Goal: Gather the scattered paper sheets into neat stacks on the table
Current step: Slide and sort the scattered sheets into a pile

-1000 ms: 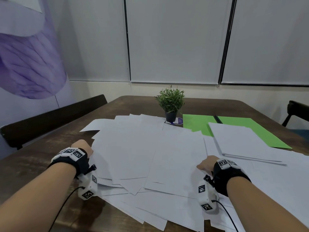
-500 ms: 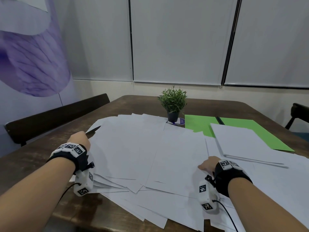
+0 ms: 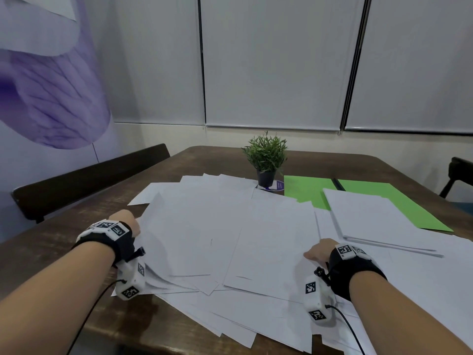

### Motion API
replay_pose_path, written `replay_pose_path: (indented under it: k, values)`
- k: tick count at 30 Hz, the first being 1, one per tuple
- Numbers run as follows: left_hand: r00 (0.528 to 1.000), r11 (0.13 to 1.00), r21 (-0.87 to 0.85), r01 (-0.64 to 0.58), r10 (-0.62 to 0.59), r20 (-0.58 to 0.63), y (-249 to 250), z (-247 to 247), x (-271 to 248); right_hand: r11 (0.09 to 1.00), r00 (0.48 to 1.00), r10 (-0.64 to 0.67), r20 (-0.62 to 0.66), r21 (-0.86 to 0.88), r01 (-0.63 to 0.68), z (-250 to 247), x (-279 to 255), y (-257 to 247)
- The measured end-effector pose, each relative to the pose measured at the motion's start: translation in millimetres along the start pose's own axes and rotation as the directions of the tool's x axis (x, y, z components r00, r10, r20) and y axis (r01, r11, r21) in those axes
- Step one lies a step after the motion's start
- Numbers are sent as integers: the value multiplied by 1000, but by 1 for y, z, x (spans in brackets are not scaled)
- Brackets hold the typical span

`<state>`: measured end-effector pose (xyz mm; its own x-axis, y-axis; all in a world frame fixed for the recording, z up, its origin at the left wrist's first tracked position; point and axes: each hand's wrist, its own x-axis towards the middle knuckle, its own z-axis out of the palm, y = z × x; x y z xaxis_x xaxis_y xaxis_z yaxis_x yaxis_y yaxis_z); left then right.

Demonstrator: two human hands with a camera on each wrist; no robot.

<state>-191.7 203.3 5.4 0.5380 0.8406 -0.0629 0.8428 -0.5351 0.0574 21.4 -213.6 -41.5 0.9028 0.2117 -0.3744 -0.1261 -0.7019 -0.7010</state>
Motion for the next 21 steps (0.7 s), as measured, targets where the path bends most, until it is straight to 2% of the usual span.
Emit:
replay_pose_path:
  k: [9, 15, 21]
  values:
    - [979, 969, -215, -121, 81, -188, -2, -67, -15, 998, 1000, -9, 23, 65, 8, -1, -6, -4]
    - [919, 927, -281, -250, 135, -370, 5, -118, -28, 995, 1000, -3, 27, 105, 0, -1, -12, -6]
    - [857, 922, -251, -296, 141, -496, 8, -169, -42, 992, 998, 18, 61, 126, -26, -1, -11, -5]
